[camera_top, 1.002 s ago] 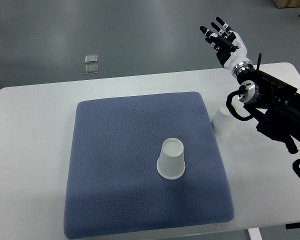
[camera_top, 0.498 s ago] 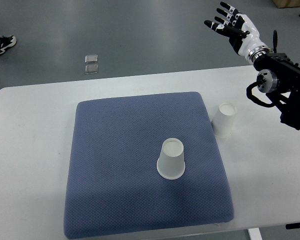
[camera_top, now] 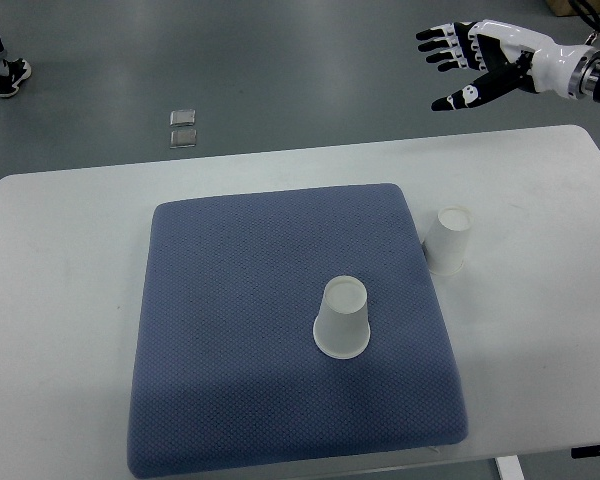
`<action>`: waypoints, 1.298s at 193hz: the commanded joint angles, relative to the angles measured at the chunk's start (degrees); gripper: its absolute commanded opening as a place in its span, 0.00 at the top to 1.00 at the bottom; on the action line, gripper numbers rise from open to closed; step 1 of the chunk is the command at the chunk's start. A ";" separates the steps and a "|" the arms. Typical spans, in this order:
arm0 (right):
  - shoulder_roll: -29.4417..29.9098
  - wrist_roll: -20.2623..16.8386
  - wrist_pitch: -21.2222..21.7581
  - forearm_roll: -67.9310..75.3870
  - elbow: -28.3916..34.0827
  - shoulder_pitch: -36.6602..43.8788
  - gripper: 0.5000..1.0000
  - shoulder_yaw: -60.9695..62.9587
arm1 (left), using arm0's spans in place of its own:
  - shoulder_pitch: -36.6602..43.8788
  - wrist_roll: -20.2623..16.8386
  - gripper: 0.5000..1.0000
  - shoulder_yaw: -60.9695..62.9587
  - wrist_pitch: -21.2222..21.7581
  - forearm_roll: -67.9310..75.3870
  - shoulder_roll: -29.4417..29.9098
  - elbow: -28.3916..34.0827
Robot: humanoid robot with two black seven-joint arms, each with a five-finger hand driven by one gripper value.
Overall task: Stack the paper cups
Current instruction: 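Swing the right hand over and lower it toward the edge cup, then close the right hand fingers around the edge paper cup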
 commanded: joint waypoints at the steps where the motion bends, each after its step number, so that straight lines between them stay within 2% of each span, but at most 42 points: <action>1: -2.82 0.05 2.14 -8.94 6.24 0.31 0.18 -0.10 | 0.00 0.00 0.00 0.00 0.00 0.00 0.00 0.00; 23: -2.91 -0.13 2.32 -21.32 10.72 0.22 0.19 -0.37 | 0.00 0.00 0.00 0.00 0.00 0.00 0.00 0.00; 47: -2.20 -0.13 1.44 -30.12 11.60 -0.22 0.21 -1.51 | 0.00 0.00 0.00 0.00 0.00 0.00 0.00 0.00; 90: -1.94 0.14 -4.71 -42.60 11.60 -0.92 0.21 -4.67 | 0.00 0.00 0.00 0.00 0.00 0.00 0.00 0.00; 123: -1.15 0.05 -9.19 -47.26 11.60 -0.92 0.21 -8.45 | 0.00 0.00 0.00 0.00 0.00 0.00 0.00 0.00; 224: 1.67 -0.30 -15.87 -54.03 9.23 -3.38 0.21 -13.20 | 0.00 0.00 0.00 0.00 0.00 0.00 0.00 0.00; 250: 2.28 -0.83 -18.86 -54.12 8.09 -5.40 0.21 -13.20 | 0.00 0.00 0.00 0.00 0.00 0.00 0.00 0.00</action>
